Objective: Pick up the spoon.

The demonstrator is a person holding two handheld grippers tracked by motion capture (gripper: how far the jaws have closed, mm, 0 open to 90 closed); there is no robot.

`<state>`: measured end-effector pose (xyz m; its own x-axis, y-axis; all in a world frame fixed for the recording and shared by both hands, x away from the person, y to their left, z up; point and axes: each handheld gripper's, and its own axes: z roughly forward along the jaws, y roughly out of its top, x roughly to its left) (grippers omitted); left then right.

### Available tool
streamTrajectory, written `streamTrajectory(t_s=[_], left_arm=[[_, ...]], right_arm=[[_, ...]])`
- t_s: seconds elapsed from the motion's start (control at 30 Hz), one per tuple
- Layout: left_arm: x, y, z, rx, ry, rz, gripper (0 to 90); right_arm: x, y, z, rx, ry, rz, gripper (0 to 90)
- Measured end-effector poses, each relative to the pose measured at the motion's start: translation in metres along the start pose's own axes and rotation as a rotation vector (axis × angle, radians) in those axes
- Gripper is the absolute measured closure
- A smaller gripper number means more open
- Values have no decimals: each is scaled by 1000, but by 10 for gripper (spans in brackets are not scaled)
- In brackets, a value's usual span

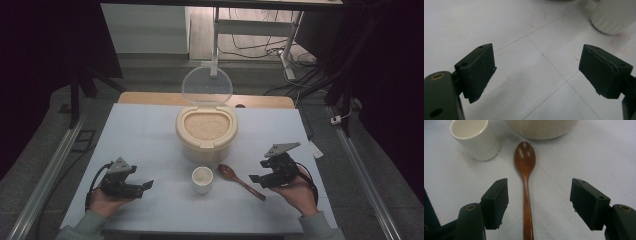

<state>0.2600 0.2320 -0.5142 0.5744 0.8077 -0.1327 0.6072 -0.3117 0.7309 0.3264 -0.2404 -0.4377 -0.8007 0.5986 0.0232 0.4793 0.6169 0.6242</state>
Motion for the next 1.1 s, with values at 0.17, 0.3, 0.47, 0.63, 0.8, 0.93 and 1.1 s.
streamTrajectory(t_s=[0.17,0.3,0.47,0.63,0.8,0.93,1.1], left_arm=[[0,0,0,0,0,2,133],[-1,-1,1,5,1,1,132],[-1,-1,2,4,1,0,132],[-1,-1,2,7,1,2,132],[-1,-1,3,9,0,7,131],[-1,-2,3,11,2,6,130],[-1,-2,3,15,2,8,129]], right_arm=[[3,2,10,24,19,2,317],[3,2,17,71,18,-5,329],[8,3,32,183,24,-7,352],[7,1,41,237,25,0,375],[8,-3,48,281,38,2,414],[9,-4,53,300,46,3,443],[11,-5,60,337,42,0,479]])
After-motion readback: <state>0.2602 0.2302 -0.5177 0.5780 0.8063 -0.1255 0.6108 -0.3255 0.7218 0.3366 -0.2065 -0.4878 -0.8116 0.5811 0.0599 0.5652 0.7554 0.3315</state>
